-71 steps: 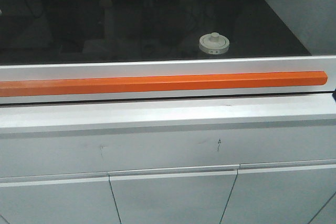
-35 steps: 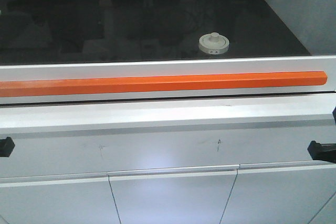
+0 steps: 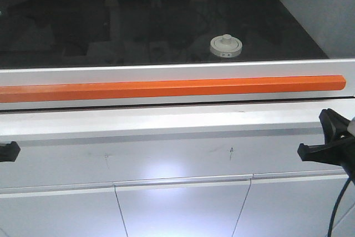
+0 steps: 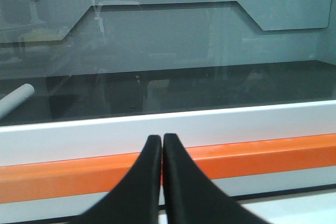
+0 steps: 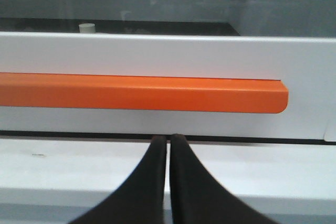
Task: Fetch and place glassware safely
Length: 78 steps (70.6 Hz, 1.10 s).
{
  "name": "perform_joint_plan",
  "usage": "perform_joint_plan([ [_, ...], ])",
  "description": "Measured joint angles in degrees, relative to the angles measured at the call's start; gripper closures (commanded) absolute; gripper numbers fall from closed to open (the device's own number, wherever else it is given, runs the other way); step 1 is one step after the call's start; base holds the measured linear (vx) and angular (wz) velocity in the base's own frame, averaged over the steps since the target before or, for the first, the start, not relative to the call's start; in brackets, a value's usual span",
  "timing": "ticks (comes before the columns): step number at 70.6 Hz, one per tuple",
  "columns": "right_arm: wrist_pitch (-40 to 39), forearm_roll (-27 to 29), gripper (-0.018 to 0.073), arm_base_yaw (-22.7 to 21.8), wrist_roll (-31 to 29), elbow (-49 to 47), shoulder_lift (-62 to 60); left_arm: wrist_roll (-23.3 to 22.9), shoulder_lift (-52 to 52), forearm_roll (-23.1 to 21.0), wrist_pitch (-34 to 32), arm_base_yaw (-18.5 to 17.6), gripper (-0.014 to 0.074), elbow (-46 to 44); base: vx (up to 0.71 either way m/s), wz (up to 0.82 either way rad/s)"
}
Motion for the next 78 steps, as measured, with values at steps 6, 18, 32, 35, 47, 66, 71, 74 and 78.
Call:
perform_joint_plan([
  [6,-1.08,-0.59,0.056,0.0,0.01,-1.63,3.77,0.0,0.0,0.0,-0.39,0.0,0.0603,0.0,0.0,0.0],
  [18,-2.17,-1.52,0.056,0.0,0.01,-6.27,9.3,0.0,0.19,0.0,-0.44,0.0,0.0603,0.0,0.0,0.0],
  [32,-2.52,-1.52,0.056,0.0,0.01,-10.1,14.54,0.0,0.5,0.0,-0.44,0.0,0.0603,0.0,0.0,0.0],
  [35,-2.52,-1.52,0.056,0.0,-0.04,-10.75,15.65,0.0,0.5,0.0,-0.44,0.0,0.0603,0.0,0.0,0.0],
  [47,-2.52,-1.57,0.056,0.0,-0.93,-12.99,19.91,0.02,0.56,0.0,-0.44,0.0,0.0603,0.0,0.0,0.0],
  [66,-2.56,-1.68,0.056,0.0,-1.52,-17.45,24.98,0.02,0.56,0.0,-0.44,0.0,0.0603,0.0,0.0,0.0],
  [71,-2.56,-1.68,0.056,0.0,-1.52,-18.67,26.04,0.08,0.56,0.0,-0.38,0.0,0.0603,0.0,0.0,0.0],
  [74,-2.56,-1.68,0.056,0.0,-1.52,-19.27,26.67,0.07,0.56,0.0,-0.34,0.0,0.0603,0.0,0.0,0.0],
  [78,-2.56,-1.68,0.056,0.0,-1.52,-19.94,27.5,0.08,0.56,0.0,0.01,0.0,0.0603,0.0,0.0,0.0],
])
